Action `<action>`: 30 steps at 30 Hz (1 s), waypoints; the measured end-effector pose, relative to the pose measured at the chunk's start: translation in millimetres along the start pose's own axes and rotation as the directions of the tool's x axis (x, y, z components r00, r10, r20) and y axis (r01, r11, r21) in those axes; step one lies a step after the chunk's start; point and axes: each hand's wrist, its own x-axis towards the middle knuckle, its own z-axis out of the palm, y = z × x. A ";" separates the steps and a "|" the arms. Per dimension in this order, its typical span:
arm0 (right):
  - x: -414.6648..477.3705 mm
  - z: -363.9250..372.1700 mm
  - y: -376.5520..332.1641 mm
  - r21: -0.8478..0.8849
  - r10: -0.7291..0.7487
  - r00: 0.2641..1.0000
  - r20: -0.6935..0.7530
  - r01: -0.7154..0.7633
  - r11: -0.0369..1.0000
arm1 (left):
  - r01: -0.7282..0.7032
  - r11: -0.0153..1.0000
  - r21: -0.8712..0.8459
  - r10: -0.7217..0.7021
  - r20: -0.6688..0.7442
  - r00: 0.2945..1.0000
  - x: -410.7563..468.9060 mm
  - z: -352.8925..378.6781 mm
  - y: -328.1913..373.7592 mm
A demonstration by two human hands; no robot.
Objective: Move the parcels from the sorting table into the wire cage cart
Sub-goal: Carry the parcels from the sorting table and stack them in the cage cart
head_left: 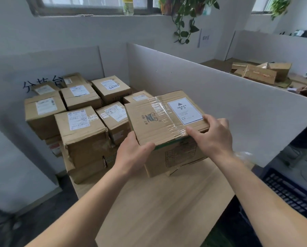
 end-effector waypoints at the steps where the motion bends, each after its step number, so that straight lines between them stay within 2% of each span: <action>1: -7.0 -0.1 -1.9 0.012 -0.010 1.000 -0.006 0.010 1.000 | 0.003 1.000 -0.008 -0.003 -0.013 1.000 -7.2 -3.5 -1.6; 8: -63.7 4.4 -14.1 0.064 -0.039 0.999 0.021 0.037 0.997 | 0.000 1.000 -0.021 -0.001 -0.076 0.997 -55.4 -34.2 -22.9; 21: -189.0 36.3 -50.6 0.023 -0.018 0.991 0.134 0.015 1.000 | 0.059 0.998 -0.023 -0.060 -0.022 0.998 -134.1 -105.3 -104.2; 30: -273.5 71.3 -46.5 -0.103 0.143 0.936 0.321 -0.115 0.988 | 0.177 0.983 0.051 -0.181 0.080 0.980 -175.2 -124.6 -173.2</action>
